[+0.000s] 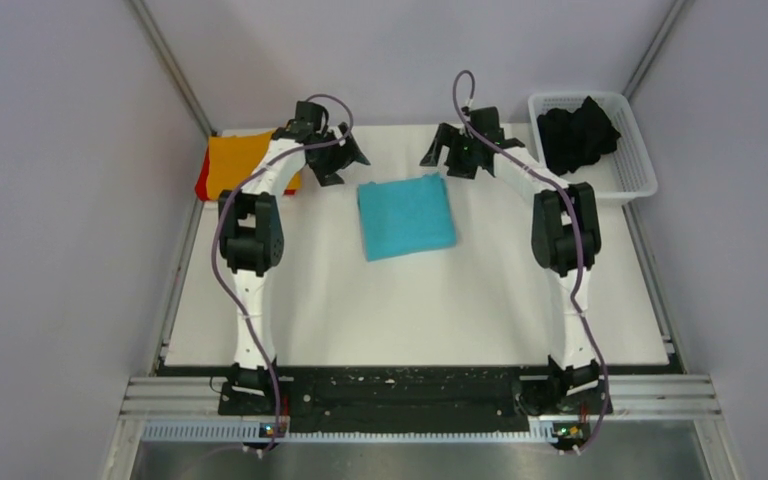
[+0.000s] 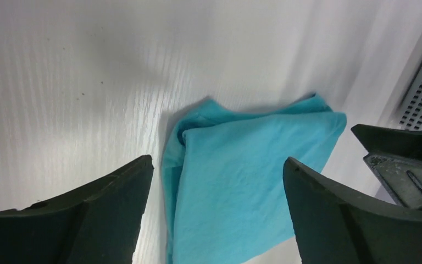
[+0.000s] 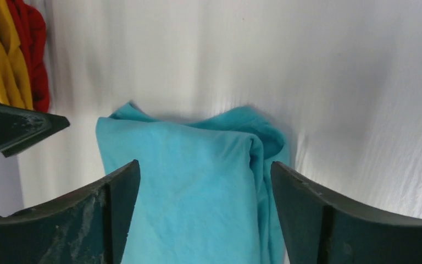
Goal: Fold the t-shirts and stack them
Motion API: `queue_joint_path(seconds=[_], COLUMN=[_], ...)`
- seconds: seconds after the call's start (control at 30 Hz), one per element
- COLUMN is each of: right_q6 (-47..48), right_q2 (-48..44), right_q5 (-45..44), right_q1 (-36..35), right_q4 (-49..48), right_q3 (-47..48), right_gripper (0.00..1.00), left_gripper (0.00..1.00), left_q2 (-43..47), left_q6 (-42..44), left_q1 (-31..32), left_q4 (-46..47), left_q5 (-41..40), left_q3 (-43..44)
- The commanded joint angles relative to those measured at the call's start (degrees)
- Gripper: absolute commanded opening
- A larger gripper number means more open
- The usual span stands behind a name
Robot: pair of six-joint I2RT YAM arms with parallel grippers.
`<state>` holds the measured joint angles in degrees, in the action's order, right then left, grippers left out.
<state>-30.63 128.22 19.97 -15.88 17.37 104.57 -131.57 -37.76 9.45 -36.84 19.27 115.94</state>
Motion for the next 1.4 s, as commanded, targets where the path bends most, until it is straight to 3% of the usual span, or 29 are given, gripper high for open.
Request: queue_joint_path(seconds=[0.0,0.1,0.3,0.47,0.83,1.13,1.37], right_q6=[0.7,1.23,1.49,2.97,5.28,7.22,7.71], right_q2=[-0.48,-4.51,-16.62,-26.25,-42.99,-51.07,-51.93], right_q5=[-0.97,-1.04,6.12,4.98,-4.13,-9.34,-9.4], right_q1=[0.59,0.63,0.57,0.57,0.6,0.75,0.77], right_q4=[-0.54,-0.82,-8.11,-9.22,-6.1,-4.05,-3.87], right_q3=[7.44,4.08,-14.37,-27.13,-41.4,-46.33,-47.12], right_gripper=[0.98,0.99,0.99,0.99,0.99,0.99,0.99], left_gripper=[0.98,0.99,0.99,0.99,0.94,0.75,0.3], left_q2=[2.74,6.31,12.04,13.35,8.94,4.03,-0.84], left_q6=[-0.36,0.05,-0.15,0.0,-1.29,-4.36,-4.66], left_q1=[-0.93,-0.93,-0.56,1.75,9.31,12.97,15.56], left_q4=[0.18,1.2,5.19,4.36,0.82,-1.3,-4.51], left_q5=[-1.8,-2.3,1.78,-0.16,-12.28,-18.72,-22.85], left_q3=[3.83,-0.55,-12.48,-18.93,-19.57,-18.56,-12.53])
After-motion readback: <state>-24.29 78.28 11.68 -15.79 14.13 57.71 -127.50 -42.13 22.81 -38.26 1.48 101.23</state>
